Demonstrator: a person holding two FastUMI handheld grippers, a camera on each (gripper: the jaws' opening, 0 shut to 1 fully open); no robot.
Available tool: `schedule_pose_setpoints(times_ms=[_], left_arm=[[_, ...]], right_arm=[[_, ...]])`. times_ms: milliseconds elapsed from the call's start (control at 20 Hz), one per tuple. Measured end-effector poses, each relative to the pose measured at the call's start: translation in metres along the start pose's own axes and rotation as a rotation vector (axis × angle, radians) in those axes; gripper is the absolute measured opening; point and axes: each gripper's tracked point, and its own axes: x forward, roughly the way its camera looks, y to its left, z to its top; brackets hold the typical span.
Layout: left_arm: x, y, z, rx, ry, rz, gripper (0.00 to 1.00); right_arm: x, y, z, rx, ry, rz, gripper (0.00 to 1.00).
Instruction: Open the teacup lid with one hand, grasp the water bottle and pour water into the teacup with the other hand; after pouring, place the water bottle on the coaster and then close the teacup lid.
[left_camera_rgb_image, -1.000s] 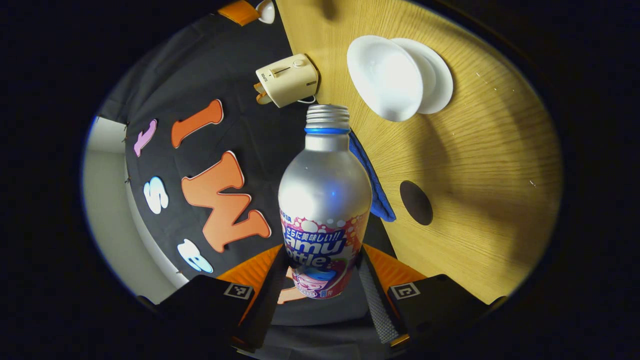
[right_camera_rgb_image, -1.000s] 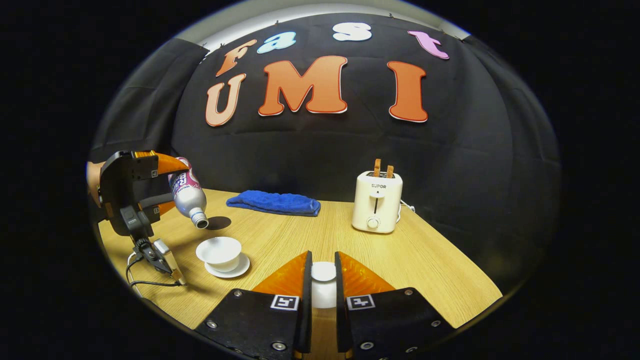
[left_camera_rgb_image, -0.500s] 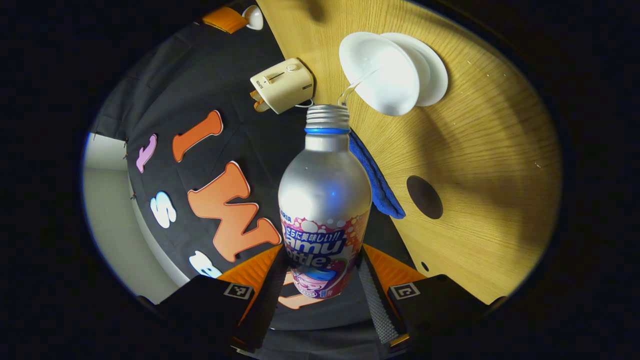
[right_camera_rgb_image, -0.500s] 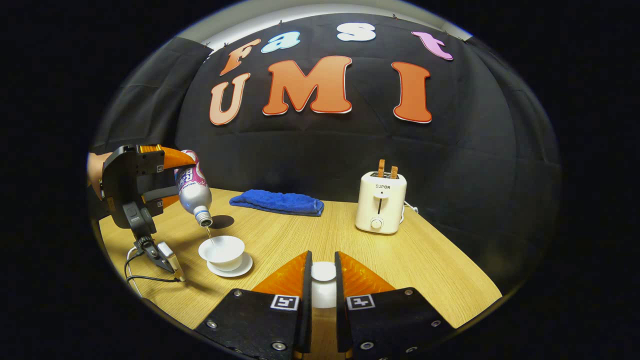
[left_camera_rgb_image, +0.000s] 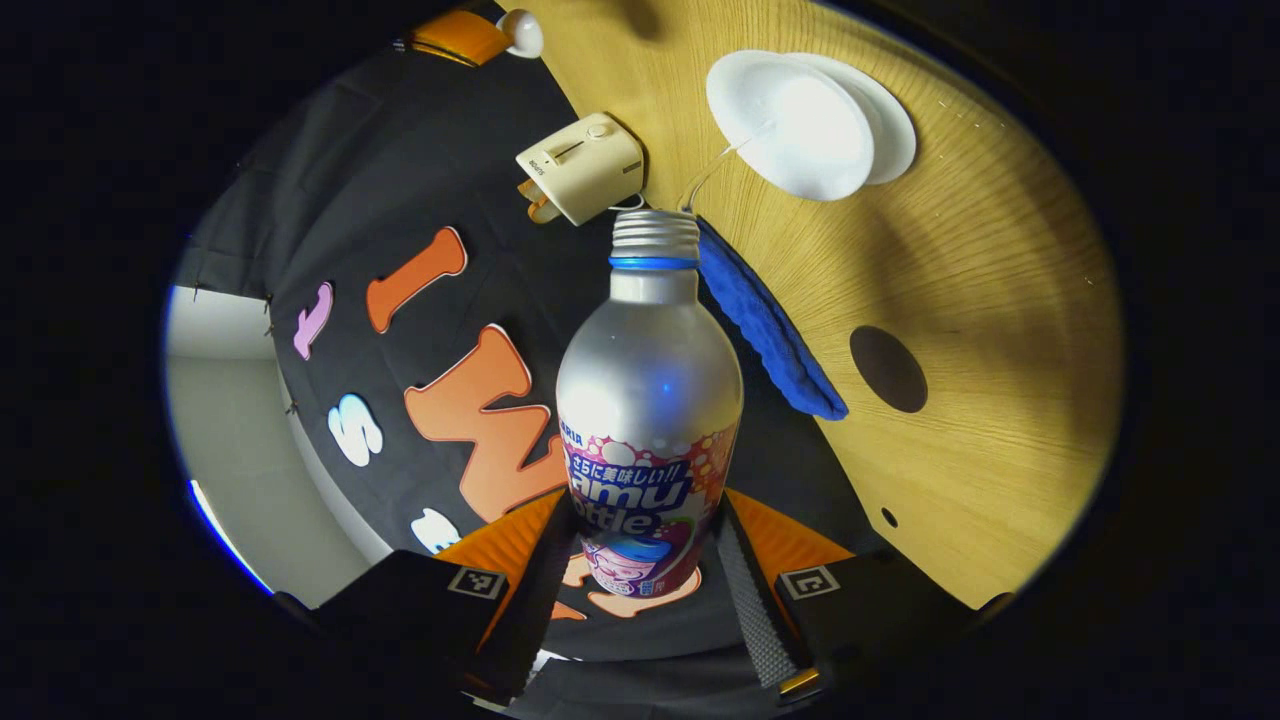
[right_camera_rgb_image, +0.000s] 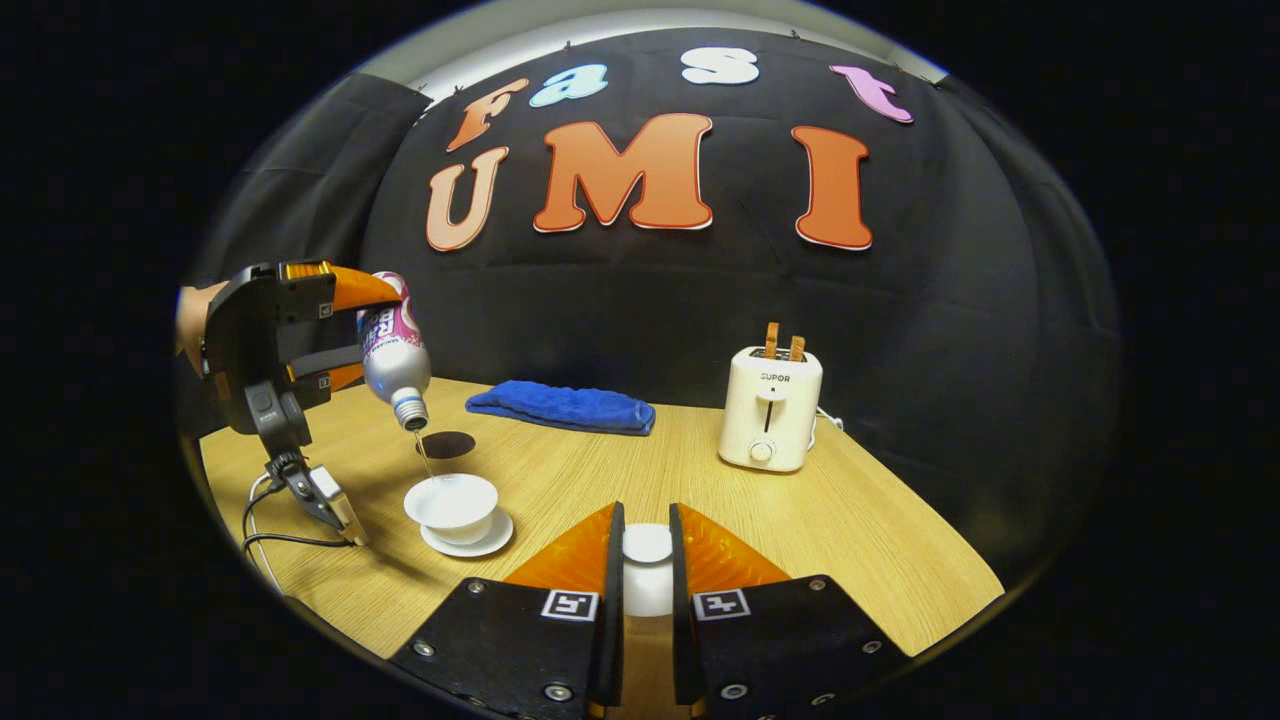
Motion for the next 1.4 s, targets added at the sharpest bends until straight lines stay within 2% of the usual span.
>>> schedule_pose_setpoints(times_ms=[150,350,600,850,900,1000,1200,1300,1400], left_arm=[[-0.001,0.004,-0.007,0.016,0.006,-0.006,0.82],[-0.002,0.015,-0.008,0.041,-0.001,0.022,0.82],[-0.001,0.014,-0.001,0.069,-0.019,0.035,0.84],[-0.001,0.006,0.008,0.083,-0.036,0.047,0.82],[0.0,0.005,0.008,0.078,-0.037,0.048,0.87],[0.001,0.003,0.01,0.066,-0.039,0.055,0.85],[0.003,0.013,0.008,-0.026,-0.035,0.114,0.81],[0.005,0.02,0.003,-0.109,-0.027,0.143,0.84],[0.008,0.013,-0.003,-0.245,-0.015,0.101,0.83]], right_arm=[[0.002,0.005,0.003,0.013,-0.002,0.013,0.2],[0.003,0.016,0.006,0.006,-0.008,0.033,0.2],[0.002,0.022,0.01,-0.001,-0.019,0.04,0.2],[0.0,0.025,0.01,-0.008,-0.019,0.038,0.2],[0.0,0.026,0.011,-0.009,-0.018,0.042,0.2],[0.0,0.029,0.011,-0.006,-0.019,0.046,0.2],[0.002,0.03,0.013,-0.001,-0.021,0.043,0.2],[0.002,0.029,0.016,0.001,-0.03,0.03,0.2],[0.004,0.027,0.02,0.021,-0.033,0.021,0.2]])
